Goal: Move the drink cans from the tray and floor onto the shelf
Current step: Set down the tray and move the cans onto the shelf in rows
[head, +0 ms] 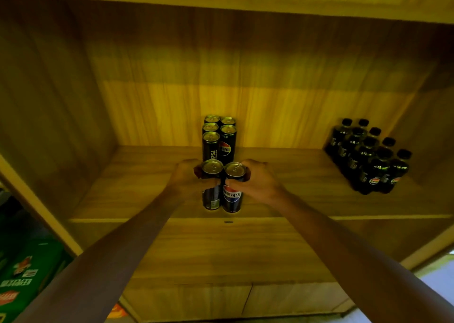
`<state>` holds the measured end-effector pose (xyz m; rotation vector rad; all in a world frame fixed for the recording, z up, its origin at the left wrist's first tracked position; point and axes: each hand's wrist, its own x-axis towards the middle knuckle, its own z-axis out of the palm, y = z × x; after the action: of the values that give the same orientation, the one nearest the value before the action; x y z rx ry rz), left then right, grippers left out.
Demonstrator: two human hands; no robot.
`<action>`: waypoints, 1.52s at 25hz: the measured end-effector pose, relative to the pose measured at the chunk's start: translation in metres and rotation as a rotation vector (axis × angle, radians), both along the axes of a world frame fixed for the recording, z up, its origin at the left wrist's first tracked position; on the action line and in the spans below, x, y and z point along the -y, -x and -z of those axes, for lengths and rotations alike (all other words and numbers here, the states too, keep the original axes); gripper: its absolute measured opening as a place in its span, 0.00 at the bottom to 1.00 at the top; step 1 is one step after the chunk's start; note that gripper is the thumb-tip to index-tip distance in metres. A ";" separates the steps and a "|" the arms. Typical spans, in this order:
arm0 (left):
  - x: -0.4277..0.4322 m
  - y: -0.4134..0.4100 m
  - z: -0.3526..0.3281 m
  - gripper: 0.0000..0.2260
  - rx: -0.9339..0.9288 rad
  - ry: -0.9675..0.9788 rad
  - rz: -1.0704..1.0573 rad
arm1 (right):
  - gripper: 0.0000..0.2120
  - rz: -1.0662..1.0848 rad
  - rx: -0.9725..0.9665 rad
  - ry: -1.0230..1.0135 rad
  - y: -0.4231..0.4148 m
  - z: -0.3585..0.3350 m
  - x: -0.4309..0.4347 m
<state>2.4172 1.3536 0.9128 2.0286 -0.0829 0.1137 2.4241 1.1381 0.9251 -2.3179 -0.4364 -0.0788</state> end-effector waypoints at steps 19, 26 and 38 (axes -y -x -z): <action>-0.001 -0.067 -0.016 0.16 0.073 -0.123 -0.130 | 0.24 0.091 -0.112 -0.161 -0.080 0.006 -0.026; -0.002 -0.074 -0.013 0.16 0.072 -0.118 -0.130 | 0.26 0.136 -0.050 -0.103 -0.108 0.008 -0.024; -0.007 -0.074 -0.009 0.15 0.074 -0.074 -0.106 | 0.26 0.132 0.015 -0.038 -0.114 0.004 -0.027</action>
<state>2.4913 1.3603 0.9214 2.1029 -0.0265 0.2558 2.5383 1.1652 0.9212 -2.3074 -0.2870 -0.1674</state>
